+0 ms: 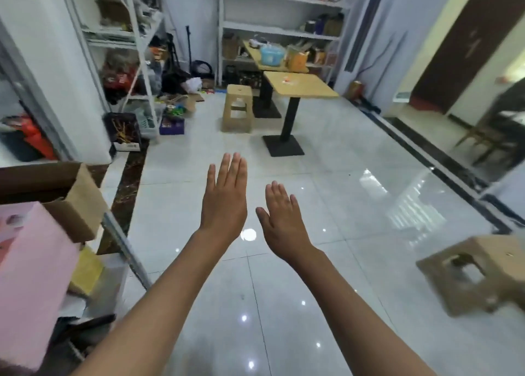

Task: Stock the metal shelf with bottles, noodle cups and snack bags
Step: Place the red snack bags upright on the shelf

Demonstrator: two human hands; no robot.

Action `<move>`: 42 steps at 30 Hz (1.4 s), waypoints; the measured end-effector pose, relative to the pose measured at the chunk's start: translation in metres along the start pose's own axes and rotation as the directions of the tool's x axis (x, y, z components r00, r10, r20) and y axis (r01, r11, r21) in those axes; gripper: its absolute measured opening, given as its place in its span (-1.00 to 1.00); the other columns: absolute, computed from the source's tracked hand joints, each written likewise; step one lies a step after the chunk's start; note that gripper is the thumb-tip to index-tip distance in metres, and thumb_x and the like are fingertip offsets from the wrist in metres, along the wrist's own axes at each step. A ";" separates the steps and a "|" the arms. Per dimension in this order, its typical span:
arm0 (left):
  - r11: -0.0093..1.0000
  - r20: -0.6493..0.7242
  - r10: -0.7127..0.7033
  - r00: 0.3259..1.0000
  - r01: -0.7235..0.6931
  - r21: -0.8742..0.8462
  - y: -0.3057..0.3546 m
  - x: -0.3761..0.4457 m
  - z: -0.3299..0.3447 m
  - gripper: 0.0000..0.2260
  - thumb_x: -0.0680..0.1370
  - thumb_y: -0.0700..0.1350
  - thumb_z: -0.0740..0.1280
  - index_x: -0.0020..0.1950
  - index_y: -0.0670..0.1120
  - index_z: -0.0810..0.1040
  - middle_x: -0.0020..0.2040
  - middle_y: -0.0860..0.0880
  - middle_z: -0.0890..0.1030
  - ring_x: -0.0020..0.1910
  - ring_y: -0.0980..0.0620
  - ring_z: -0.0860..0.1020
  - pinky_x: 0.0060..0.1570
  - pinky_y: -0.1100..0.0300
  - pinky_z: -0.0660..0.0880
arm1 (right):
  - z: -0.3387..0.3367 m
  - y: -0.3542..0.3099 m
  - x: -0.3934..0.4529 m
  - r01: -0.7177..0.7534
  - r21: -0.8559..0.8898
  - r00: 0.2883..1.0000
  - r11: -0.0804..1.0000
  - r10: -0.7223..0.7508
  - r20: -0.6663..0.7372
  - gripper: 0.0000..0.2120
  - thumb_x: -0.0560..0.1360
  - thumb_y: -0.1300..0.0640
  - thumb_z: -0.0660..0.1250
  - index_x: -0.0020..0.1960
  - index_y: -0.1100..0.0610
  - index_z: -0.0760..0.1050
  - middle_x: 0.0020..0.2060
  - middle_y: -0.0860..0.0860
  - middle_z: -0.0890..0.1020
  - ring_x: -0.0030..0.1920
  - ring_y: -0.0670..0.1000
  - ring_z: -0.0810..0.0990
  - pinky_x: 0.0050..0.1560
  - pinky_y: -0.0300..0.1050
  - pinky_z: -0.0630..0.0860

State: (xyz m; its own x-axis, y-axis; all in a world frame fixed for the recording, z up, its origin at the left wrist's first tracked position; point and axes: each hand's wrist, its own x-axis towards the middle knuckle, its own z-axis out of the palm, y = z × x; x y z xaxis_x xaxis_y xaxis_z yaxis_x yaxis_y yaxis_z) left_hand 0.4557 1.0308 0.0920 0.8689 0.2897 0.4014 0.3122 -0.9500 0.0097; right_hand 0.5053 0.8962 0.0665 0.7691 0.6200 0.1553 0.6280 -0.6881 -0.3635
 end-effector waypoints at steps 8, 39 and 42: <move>0.912 0.108 0.398 0.911 -0.381 -0.152 0.212 -0.010 0.027 -0.36 0.62 -0.26 0.09 0.58 -0.16 -0.25 0.60 -0.13 -0.22 0.56 -0.11 -0.26 0.53 -0.08 -0.16 | -0.070 0.162 -0.135 -0.383 0.021 0.915 0.923 0.382 -0.129 -0.47 0.70 0.01 -0.06 0.60 0.14 -0.09 0.60 0.02 -0.06 0.59 -0.03 -0.16 0.52 -0.11 -0.26; 0.384 0.095 0.865 0.492 -0.530 -0.756 0.872 -0.199 0.023 -0.54 0.69 -0.16 -0.02 0.60 -0.12 0.00 0.61 -0.02 0.00 0.58 0.04 -0.13 0.54 0.05 0.01 | -0.276 0.685 -0.586 -0.859 0.469 0.001 0.204 0.918 -0.396 -0.74 0.48 0.20 0.32 0.16 0.07 0.50 0.08 -0.01 0.56 0.14 0.08 0.50 0.18 0.09 0.48; 0.402 0.131 0.862 0.490 -0.502 -0.766 0.882 -0.191 0.035 -0.53 0.69 -0.13 -0.01 0.60 -0.12 0.00 0.61 -0.01 0.00 0.58 0.04 -0.14 0.54 0.06 0.01 | -0.271 0.721 -0.592 -0.925 0.356 0.005 0.130 0.944 -0.330 -0.56 0.52 0.19 0.29 0.39 0.10 0.38 0.36 0.09 0.45 0.38 0.14 0.35 0.43 0.07 0.26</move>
State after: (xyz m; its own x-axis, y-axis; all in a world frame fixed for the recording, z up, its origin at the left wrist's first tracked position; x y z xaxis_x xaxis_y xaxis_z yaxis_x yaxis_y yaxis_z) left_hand 0.5785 0.1412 -0.0088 0.7450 -0.6617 0.0846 -0.6049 -0.6166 0.5039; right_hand 0.5347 -0.0689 -0.0388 0.6360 -0.7707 -0.0389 -0.6722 -0.5286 -0.5184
